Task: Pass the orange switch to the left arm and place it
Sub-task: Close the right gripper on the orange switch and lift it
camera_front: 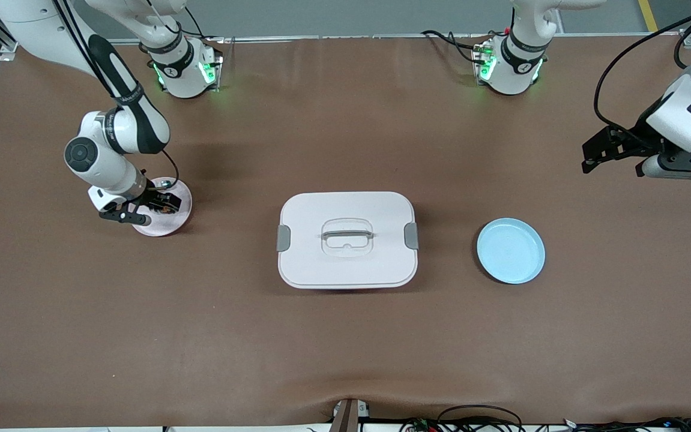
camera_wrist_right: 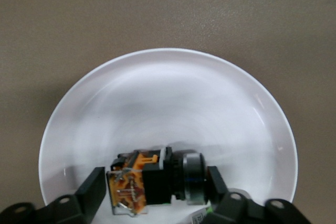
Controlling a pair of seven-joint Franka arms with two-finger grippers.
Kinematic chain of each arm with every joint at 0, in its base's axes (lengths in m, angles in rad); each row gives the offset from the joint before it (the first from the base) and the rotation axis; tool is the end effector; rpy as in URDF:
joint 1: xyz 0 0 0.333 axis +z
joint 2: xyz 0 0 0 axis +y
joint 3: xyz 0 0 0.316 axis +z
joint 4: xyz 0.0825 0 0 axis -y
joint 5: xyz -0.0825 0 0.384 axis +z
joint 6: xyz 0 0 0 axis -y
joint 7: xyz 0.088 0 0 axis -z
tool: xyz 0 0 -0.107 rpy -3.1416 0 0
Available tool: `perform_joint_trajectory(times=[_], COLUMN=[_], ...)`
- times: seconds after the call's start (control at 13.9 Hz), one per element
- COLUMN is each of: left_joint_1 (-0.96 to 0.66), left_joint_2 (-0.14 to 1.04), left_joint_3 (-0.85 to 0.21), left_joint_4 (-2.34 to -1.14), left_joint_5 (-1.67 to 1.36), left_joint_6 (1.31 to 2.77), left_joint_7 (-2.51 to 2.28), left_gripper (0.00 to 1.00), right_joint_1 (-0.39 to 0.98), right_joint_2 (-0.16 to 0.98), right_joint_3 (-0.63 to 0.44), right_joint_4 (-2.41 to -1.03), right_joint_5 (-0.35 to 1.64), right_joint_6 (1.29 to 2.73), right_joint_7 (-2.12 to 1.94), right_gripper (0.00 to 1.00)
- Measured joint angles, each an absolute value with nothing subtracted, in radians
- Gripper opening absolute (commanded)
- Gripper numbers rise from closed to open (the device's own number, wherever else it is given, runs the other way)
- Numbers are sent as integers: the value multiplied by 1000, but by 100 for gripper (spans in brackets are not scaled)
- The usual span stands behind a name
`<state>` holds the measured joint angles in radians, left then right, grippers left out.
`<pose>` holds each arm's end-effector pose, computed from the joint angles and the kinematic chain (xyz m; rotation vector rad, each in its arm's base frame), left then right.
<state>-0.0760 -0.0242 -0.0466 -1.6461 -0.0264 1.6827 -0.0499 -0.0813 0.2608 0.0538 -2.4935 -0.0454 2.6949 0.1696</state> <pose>0.5524 -0.0709 0.6122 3.1080 -0.1097 0.0908 0.4640 -0.0100 0.1808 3.1220 -0.2456 -0.0913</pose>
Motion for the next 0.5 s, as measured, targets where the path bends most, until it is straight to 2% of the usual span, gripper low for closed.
perform_joint_trajectory(times=[0.07, 0.5], left_joint_1=[-73, -78], left_joint_2=[-24, -25], left_joint_3=[-46, -52], left_joint_4=[-1646, -1605], left_joint_5=[-26, -76], left_joint_6=[1683, 1681], left_joint_7=[-50, -51], left_gripper=[100, 100], right_joint_1=[-81, -88], right_joint_2=[261, 261], right_joint_3=[54, 49], right_joint_4=[-2493, -2472], right_joint_5=[-46, -47], right_joint_6=[2695, 2689], right_joint_7=[170, 170], right_gripper=[0, 0])
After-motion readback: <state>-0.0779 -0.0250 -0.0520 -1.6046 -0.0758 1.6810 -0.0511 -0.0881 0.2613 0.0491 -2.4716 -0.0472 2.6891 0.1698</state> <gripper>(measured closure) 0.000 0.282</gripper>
